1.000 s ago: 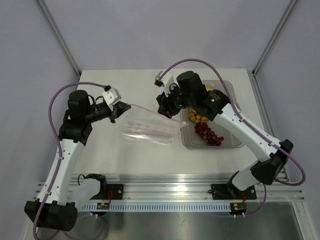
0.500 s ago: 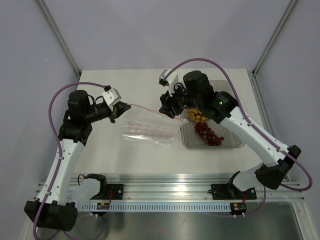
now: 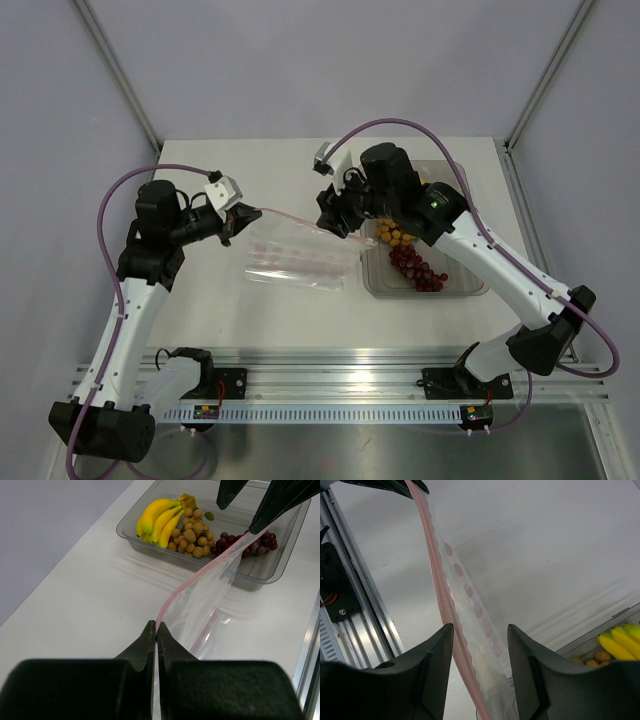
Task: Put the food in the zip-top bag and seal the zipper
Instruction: Unzip the zipper food storage bag at the center of the board.
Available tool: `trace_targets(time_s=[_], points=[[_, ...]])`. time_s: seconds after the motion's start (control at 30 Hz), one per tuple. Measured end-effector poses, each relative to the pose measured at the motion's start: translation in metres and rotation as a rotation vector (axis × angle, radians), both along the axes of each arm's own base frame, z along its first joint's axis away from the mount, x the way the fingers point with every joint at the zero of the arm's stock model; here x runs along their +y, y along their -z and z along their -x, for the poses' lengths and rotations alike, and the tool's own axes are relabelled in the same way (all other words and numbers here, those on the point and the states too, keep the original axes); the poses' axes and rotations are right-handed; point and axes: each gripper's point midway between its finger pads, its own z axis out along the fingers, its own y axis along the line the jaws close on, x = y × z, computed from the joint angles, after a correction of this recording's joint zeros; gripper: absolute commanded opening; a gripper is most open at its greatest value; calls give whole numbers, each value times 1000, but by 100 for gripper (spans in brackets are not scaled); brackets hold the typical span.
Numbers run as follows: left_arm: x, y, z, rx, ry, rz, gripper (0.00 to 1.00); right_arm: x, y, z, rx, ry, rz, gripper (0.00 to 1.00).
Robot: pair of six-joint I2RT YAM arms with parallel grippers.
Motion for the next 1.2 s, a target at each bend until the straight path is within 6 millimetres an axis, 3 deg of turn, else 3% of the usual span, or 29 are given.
trace_targets(time_s=[0.23,0.33,0.47,0.5,0.57,0.6,0.7,0.8,0.93,1.1,1.2], points=[[0,0,0,2,0,-1,0,3,16,-2,27,-1,28,53],[0,0,0,1,0,-1,0,5,22,-5,36,-3,40,48],[0,0,0,-4,5,-3,0,7,30,-6,46,-10,53,29],[0,0,0,-4,5,-3,0,8,31,-6,52,-16,54,18],[0,0,0,-4,5,-3,0,11,34,-5,62,-27,55,13],[0,0,0,-4,4,-3,6,12,36,-5,70,-28,55,10],[0,-1,-2,-9,-4,1,59,14,39,-4,93,-24,49,0],[2,-5,-13,13,-51,31,75,16,39,-12,117,50,17,0],[12,-15,-40,86,-200,78,75,13,44,-35,129,235,-35,0],[24,-59,-68,202,-383,190,64,8,35,-64,107,429,-100,0],[23,-82,-72,301,-444,314,59,12,24,-77,89,481,-148,0]])
